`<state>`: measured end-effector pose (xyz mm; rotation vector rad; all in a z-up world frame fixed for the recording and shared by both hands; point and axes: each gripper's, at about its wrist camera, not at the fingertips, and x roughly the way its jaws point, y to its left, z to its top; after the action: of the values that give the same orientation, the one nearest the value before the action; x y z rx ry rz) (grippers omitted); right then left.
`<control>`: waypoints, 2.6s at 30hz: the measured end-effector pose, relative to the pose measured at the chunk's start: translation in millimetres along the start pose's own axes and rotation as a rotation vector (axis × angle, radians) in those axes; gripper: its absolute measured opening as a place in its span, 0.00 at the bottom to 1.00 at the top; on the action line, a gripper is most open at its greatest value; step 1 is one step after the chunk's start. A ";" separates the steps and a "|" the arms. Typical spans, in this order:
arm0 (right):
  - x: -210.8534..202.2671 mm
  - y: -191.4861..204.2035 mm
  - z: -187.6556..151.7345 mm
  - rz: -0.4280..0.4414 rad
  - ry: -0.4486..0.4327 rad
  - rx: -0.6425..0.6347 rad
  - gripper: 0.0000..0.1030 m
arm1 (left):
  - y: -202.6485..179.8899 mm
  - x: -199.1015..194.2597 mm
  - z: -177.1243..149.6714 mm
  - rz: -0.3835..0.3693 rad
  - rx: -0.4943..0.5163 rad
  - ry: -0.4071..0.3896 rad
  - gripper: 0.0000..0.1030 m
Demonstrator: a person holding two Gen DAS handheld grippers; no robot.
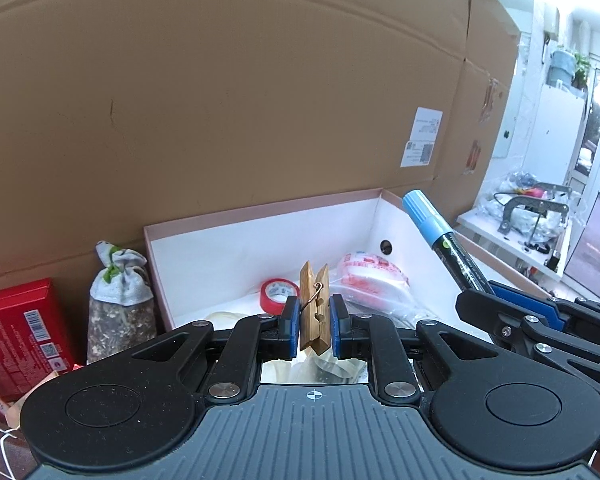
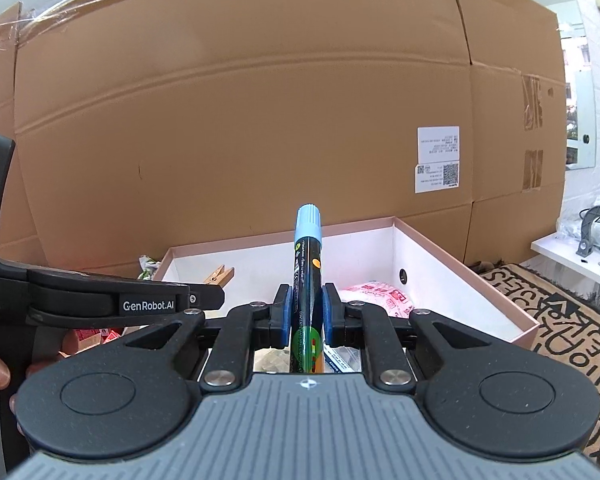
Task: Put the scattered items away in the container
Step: 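Open both tools to drop the clothespin and marker into the box, then move both tools back from the box to the pile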
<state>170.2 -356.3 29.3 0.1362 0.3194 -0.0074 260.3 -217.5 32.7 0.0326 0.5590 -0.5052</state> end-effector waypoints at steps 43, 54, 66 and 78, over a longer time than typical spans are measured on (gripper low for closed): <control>-7.9 13.3 -5.7 -0.083 -0.091 -0.087 0.76 | 17.4 -7.7 -7.3 0.080 -0.076 -0.056 0.90; -22.4 21.8 -7.2 -0.069 -0.107 -0.097 1.00 | 25.0 -32.1 -12.5 0.097 -0.113 -0.093 1.00; -38.1 44.0 -12.4 -0.069 -0.107 -0.164 1.00 | 34.3 -60.0 -22.7 0.098 -0.125 -0.112 1.00; -55.9 71.2 -13.5 -0.055 -0.120 -0.234 1.00 | 42.8 -88.5 -31.3 0.090 -0.138 -0.139 1.00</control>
<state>115.0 -284.7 43.5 -0.1047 0.2020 -0.0324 200.1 -134.9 47.2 -0.1073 0.4532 -0.3771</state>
